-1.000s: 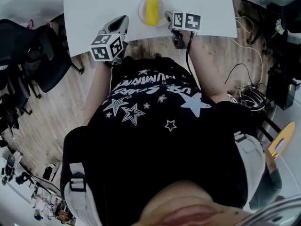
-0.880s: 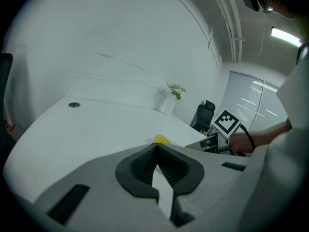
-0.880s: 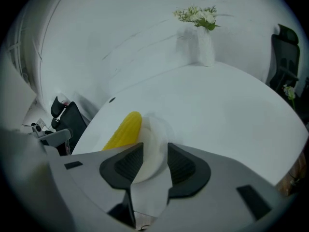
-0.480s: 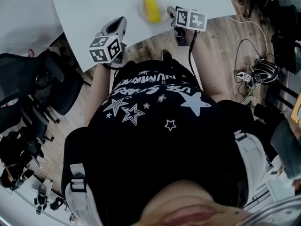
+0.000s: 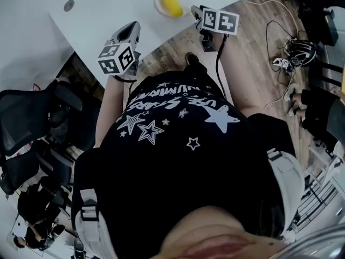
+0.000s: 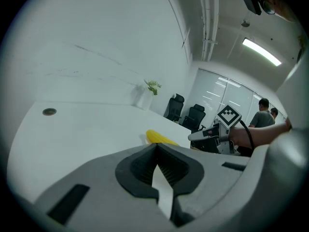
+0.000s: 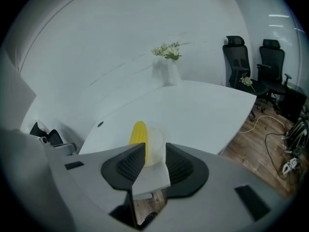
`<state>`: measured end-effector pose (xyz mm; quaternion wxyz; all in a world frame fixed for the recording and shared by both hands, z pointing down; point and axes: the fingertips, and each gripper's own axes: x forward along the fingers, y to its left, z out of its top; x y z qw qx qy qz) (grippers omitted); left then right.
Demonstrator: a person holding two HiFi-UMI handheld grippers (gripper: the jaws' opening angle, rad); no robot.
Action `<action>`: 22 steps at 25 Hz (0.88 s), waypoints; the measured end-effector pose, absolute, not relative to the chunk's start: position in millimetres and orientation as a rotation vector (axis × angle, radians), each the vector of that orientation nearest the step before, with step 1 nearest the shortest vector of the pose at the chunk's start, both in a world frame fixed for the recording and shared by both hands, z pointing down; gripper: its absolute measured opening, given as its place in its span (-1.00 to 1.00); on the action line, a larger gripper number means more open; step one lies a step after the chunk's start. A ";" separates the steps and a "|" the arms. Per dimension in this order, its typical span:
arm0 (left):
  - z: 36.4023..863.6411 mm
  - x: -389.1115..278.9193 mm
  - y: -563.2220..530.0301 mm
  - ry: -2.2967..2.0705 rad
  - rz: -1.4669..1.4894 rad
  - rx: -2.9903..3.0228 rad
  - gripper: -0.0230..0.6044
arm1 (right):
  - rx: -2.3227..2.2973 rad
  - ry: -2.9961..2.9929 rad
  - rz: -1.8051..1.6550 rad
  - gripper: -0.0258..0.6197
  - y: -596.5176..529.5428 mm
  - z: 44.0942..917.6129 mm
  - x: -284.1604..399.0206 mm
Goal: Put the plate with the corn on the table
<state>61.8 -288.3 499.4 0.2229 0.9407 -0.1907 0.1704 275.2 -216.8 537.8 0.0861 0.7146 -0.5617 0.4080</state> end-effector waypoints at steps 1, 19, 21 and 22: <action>499.0 57.0 -288.0 -0.509 0.466 2.605 -0.91 | 2.145 -1.666 1.208 -0.52 -213.5 535.2 269.4; 485.2 -46.2 -267.9 -0.290 0.467 2.718 -0.91 | 2.300 -1.587 1.159 -0.71 -172.8 510.2 138.6; 484.3 -54.2 -260.5 -0.271 0.468 2.729 -0.91 | 2.320 -1.571 1.162 -0.78 -163.4 509.6 126.3; 484.2 -57.5 -256.6 -0.259 0.468 2.732 -0.91 | 2.330 -1.563 1.160 -0.81 -158.8 510.0 120.6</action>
